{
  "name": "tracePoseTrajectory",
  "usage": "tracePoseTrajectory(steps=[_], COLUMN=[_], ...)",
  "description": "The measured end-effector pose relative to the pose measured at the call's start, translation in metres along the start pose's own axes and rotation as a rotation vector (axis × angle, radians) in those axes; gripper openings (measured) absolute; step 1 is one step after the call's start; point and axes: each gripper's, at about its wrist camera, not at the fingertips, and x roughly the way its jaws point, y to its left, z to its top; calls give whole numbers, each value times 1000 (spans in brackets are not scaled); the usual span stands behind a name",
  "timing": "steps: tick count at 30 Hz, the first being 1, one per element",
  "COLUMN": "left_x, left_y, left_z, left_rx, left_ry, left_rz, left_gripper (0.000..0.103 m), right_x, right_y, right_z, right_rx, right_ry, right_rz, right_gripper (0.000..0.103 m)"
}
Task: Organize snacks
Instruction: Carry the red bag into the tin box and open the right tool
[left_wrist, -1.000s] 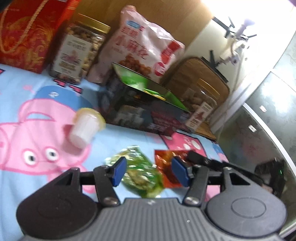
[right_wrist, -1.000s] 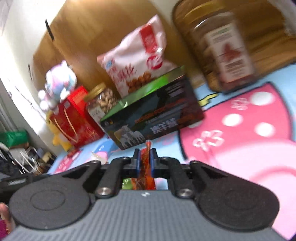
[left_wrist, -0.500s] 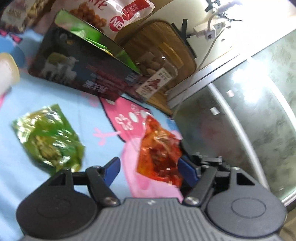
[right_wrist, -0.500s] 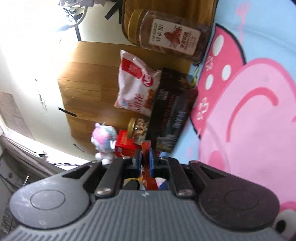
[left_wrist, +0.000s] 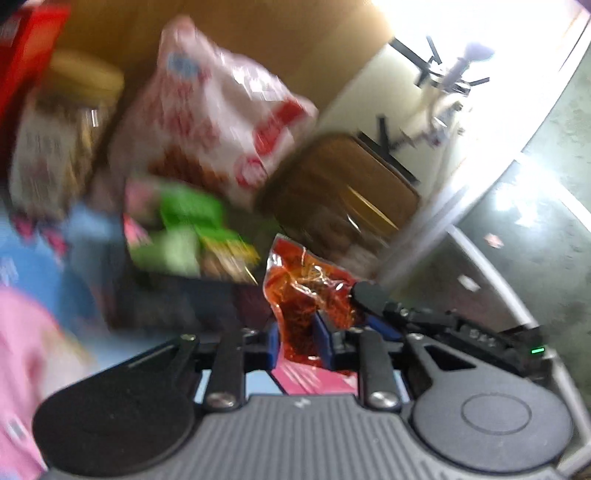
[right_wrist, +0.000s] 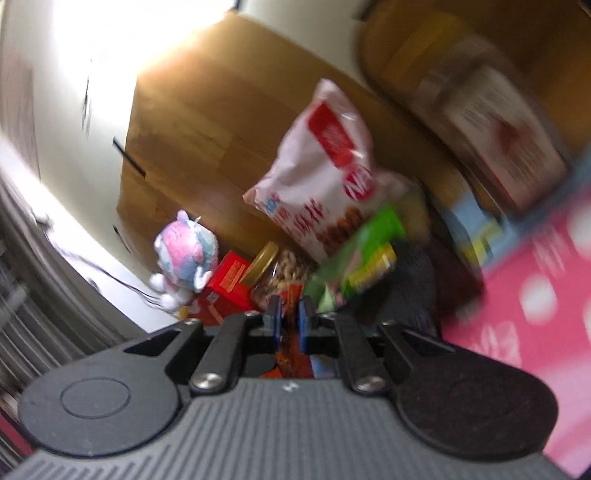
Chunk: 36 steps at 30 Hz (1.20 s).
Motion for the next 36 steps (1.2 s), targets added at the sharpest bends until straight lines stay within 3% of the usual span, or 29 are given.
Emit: tracePoseTrajectory(steps=[4,11,16,17,18,21,24,29,33,36], left_x=[19,66,94,96,94,76,32,-44,-87,-106], left_y=[8,14,2,-1,-3,-12,-17,-5,23,44], left_z=[33,49,42,40,38,32,25,4,-26,-46], left_rx=[25,53,96,103,110,137,153,115,43,-2], left_ry=[-26,-7,38,38,35,0,-73,-150,-141,-138], left_rz=[116,213,252,255,251,265,217,152,200,241], left_gripper=[19,19,42,44,47,47,47,48,48,48], right_x=[46,82,75,70,64,41,16,0,10,14], right_y=[8,-1,-4,-6,-7,-2,10,25,21,21], right_z=[17,26,22,22,22,16,1,-48,-81,-100], right_rx=[-156,-322,-454,-453,-447,-460,-462,-474,-400,-366], right_ry=[-4,-41,-136,-158,-173,-229,-241,-90,112,181], right_rz=[-59,-184,-375,-398,-402,-412,-360,-274,-224,-219], right_gripper=[12,18,38,46,48,48,48,48,48,50])
